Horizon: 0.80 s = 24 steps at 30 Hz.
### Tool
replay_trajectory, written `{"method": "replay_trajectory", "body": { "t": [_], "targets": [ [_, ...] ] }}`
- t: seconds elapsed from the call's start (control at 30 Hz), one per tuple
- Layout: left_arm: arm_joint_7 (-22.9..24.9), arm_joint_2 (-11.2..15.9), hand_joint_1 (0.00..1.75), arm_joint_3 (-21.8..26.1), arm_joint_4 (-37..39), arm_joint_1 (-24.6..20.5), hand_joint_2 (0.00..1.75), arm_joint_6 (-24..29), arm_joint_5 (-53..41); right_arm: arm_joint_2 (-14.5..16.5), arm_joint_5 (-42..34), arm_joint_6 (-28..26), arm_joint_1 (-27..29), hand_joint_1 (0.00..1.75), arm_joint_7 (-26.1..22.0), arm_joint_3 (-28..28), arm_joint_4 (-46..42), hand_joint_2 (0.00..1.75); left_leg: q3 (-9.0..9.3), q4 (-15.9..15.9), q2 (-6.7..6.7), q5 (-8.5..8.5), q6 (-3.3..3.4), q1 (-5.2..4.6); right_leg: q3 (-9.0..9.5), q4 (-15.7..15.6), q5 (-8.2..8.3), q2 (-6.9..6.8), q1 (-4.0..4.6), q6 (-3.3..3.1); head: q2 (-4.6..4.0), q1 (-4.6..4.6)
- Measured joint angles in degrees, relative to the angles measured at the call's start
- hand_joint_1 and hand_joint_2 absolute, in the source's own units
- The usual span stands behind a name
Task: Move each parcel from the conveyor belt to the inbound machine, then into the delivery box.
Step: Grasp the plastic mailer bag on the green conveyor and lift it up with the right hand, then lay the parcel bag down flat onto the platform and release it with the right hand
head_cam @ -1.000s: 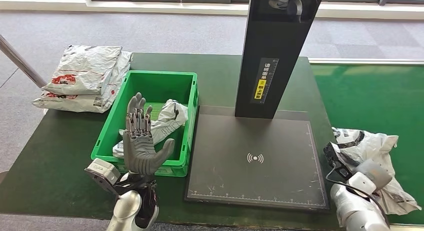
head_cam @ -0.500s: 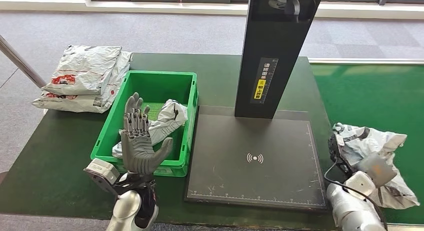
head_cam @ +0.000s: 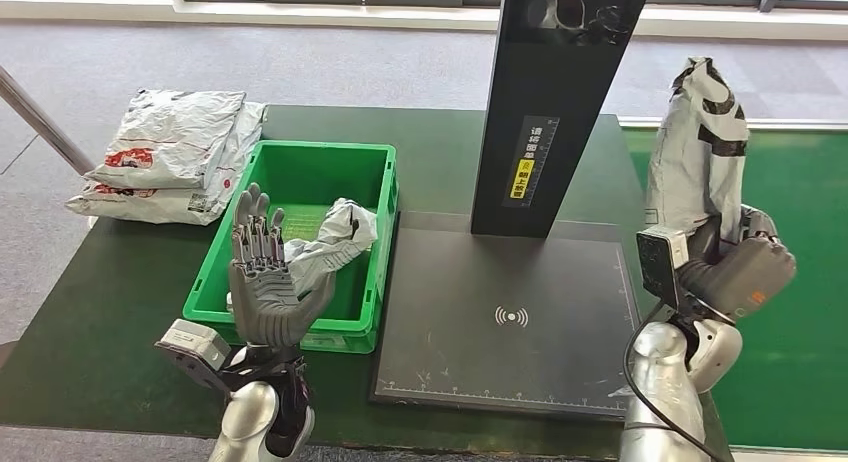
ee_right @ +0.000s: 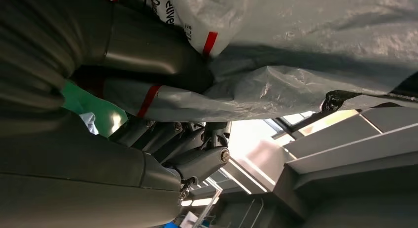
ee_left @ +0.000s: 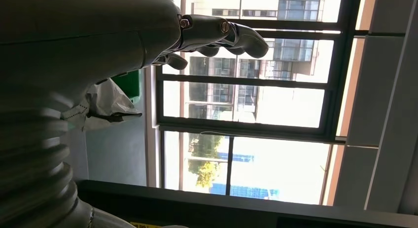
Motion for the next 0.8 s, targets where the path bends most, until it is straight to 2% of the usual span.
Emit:
{"method": "replay_trajectory", "body": {
  "t": [0.1,0.2,0.27,0.4,0.5,0.57,0.7,0.8],
  "targets": [
    [0.0,0.0,0.00,0.0,-0.1,0.0,1.75,-0.1,0.0,1.1,-3.2,2.0,0.1,1.75,-1.3,-0.4,-0.8,1.75,0.01,0.0,0.04,0.00,0.01,-0.06,0.00,0.0,0.01,0.07,-0.06,0.02,0.00,-0.01],
    [0.0,0.0,0.00,0.0,-0.1,0.0,1.75,-0.7,0.0,1.2,-14.1,11.1,0.6,1.75,-4.1,-0.2,-0.9,1.75,0.01,0.0,0.00,0.00,0.01,-0.07,0.01,0.0,0.02,0.04,-0.07,0.03,0.00,-0.01],
    [0.0,0.0,0.00,0.1,-0.1,0.0,1.75,-1.1,0.0,1.1,-18.7,17.4,1.2,1.75,-5.4,0.4,-0.9,1.75,0.01,0.0,0.01,0.00,0.01,-0.07,0.00,0.0,0.02,0.05,-0.07,0.03,0.00,0.00],
    [0.0,0.0,0.00,0.2,-0.1,0.0,1.75,-1.6,0.0,0.9,-21.6,23.1,2.0,1.75,-6.6,1.5,-1.0,1.75,0.01,0.0,0.01,0.00,0.01,-0.06,-0.01,0.0,0.02,0.06,-0.06,0.03,0.00,-0.01],
    [0.0,0.0,0.00,0.7,0.0,0.0,1.75,-2.9,0.1,0.3,-24.3,33.0,3.2,1.75,-7.9,4.1,-1.5,1.75,0.00,0.0,0.03,-0.01,0.00,-0.05,-0.03,0.0,0.02,0.07,-0.04,0.02,0.00,-0.01],
    [0.0,0.0,0.00,1.1,0.3,0.0,1.75,-4.0,0.2,-0.4,-24.1,37.4,4.1,1.75,-8.3,6.8,-1.8,1.75,0.00,0.0,0.09,-0.01,0.00,-0.05,-0.06,0.0,0.02,0.13,-0.04,0.02,0.00,-0.01],
    [0.0,0.0,0.00,2.1,0.7,0.1,1.75,-5.8,0.1,-2.2,-21.6,38.7,5.2,1.75,-8.4,12.9,-2.0,1.75,0.01,0.0,0.12,-0.01,0.00,-0.05,-0.07,0.0,0.02,0.16,-0.05,0.02,0.01,-0.01],
    [0.0,0.0,0.00,2.7,1.0,0.2,1.75,-6.1,0.1,-3.0,-21.2,38.7,5.7,1.75,-8.4,15.5,-2.0,1.75,0.01,0.0,0.12,-0.01,0.00,-0.06,-0.06,0.0,0.02,0.17,-0.06,0.02,0.00,-0.01]
  ]
}}
